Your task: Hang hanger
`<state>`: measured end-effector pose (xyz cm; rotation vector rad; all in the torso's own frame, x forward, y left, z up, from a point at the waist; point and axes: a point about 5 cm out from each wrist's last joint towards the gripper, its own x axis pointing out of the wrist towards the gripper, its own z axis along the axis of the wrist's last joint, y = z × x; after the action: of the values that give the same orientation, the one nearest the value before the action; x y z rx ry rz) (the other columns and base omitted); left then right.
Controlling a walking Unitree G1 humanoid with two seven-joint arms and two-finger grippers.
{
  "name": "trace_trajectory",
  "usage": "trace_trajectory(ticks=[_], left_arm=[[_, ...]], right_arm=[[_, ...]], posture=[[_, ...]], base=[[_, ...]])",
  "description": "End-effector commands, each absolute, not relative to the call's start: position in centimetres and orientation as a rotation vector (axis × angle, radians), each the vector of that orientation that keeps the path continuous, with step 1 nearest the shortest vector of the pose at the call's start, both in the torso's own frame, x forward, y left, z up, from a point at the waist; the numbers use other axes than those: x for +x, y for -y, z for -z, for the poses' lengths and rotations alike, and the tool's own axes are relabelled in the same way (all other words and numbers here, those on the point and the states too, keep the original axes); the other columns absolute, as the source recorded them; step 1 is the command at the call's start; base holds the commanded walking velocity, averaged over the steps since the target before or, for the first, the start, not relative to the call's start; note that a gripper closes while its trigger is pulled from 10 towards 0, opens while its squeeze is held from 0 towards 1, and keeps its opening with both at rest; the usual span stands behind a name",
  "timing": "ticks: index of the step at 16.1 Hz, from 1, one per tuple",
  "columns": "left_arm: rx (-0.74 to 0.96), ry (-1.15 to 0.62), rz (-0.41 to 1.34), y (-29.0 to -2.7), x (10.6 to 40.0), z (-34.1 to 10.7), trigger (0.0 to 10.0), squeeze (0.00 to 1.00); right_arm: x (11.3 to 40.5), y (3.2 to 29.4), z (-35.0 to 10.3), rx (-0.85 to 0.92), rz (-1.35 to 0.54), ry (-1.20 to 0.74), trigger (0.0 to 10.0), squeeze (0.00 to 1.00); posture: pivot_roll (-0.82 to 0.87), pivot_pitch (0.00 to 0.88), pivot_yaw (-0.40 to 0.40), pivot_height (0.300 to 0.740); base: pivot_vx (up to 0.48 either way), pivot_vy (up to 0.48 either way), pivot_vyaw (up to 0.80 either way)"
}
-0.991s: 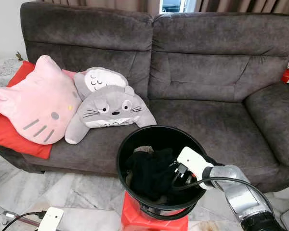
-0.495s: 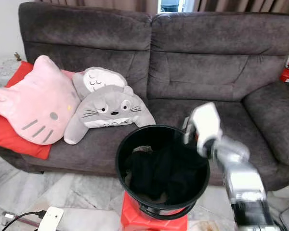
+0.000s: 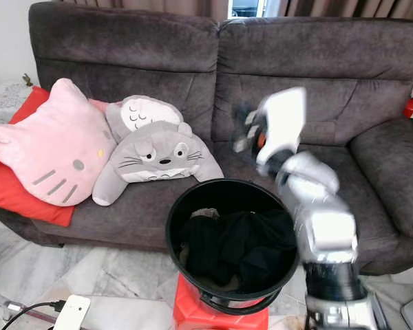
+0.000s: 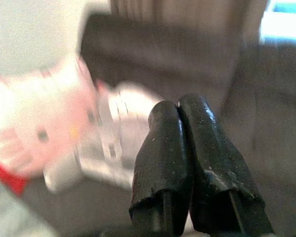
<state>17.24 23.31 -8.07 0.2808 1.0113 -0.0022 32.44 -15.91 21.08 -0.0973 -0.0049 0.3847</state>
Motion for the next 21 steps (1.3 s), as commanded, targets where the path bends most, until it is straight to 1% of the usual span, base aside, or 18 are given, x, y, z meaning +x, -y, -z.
trace_trajectory(ticks=[1,2,3,4,5,6,9,10,11,14,16,21], left_arm=[[0.283,-1.022,0.006,-23.3,17.0,8.2,10.0,0.00],[0.282,-1.023,0.007,-23.3,17.0,8.2,10.0,0.00],[0.283,-1.024,0.009,-23.3,17.0,8.2,10.0,0.00],[0.286,-1.026,0.013,-23.3,17.0,8.2,10.0,0.00],[0.286,-1.026,0.015,-23.3,17.0,8.2,10.0,0.00],[0.288,-1.027,0.020,-23.3,17.1,8.2,10.0,0.00],[0.289,-1.028,0.020,-23.3,17.1,8.1,10.0,0.00],[0.291,-1.028,0.024,-23.3,17.1,8.1,10.0,0.00],[0.292,-1.028,0.026,-23.3,17.1,8.1,10.0,0.00],[0.293,-1.029,0.028,-23.3,17.1,8.1,10.0,0.00],[0.293,-1.029,0.027,-23.4,17.1,8.1,10.0,0.00],[0.291,-1.032,0.027,-23.4,17.1,8.1,10.0,0.00]], right_arm=[[32.2,17.1,-20.1,-0.147,-0.344,-0.068,10.0,0.05],[31.5,17.4,-19.6,-0.181,-0.368,-0.102,10.0,0.87],[30.4,18.0,-19.2,-0.250,-0.397,-0.141,10.0,1.00],[29.5,19.0,-19.0,-0.264,-0.378,-0.180,10.0,1.00],[29.3,19.2,-18.8,-0.266,-0.376,-0.190,10.0,1.00],[28.2,19.7,-18.0,-0.301,-0.390,-0.259,10.0,1.00],[25.5,20.8,-16.4,-0.472,-0.467,-0.396,10.0,1.00],[24.7,21.8,-16.2,-0.545,-0.465,-0.448,10.0,1.00],[24.4,22.3,-16.1,-0.578,-0.454,-0.474,10.0,1.00],[24.1,23.7,-16.3,-0.615,-0.426,-0.504,10.0,1.00],[24.5,24.5,-16.8,-0.633,-0.395,-0.501,10.0,1.00],[24.7,24.0,-16.0,-0.604,-0.421,-0.506,10.0,1.00]], posture=[[-0.11,0.000,-0.019,0.740],[-0.11,0.000,-0.019,0.740],[-0.13,0.000,-0.015,0.740],[-0.13,0.000,-0.014,0.740],[-0.14,0.000,-0.013,0.740],[-0.14,0.000,-0.011,0.740],[-0.15,0.000,-0.005,0.740],[-0.15,0.000,-0.002,0.740],[-0.15,0.000,-0.002,0.740],[-0.15,0.000,-0.001,0.740],[-0.15,0.000,-0.001,0.740],[-0.14,0.000,-0.003,0.740]], base=[[0.000,0.000,0.00],[0.000,0.000,0.00],[0.000,0.000,0.00],[0.000,0.000,0.00],[0.000,0.000,0.00],[0.000,0.000,0.00],[0.000,0.000,0.00],[0.000,0.000,0.00],[0.000,0.000,0.00],[0.000,0.000,0.00],[0.000,0.000,0.00],[0.000,0.000,0.00]])
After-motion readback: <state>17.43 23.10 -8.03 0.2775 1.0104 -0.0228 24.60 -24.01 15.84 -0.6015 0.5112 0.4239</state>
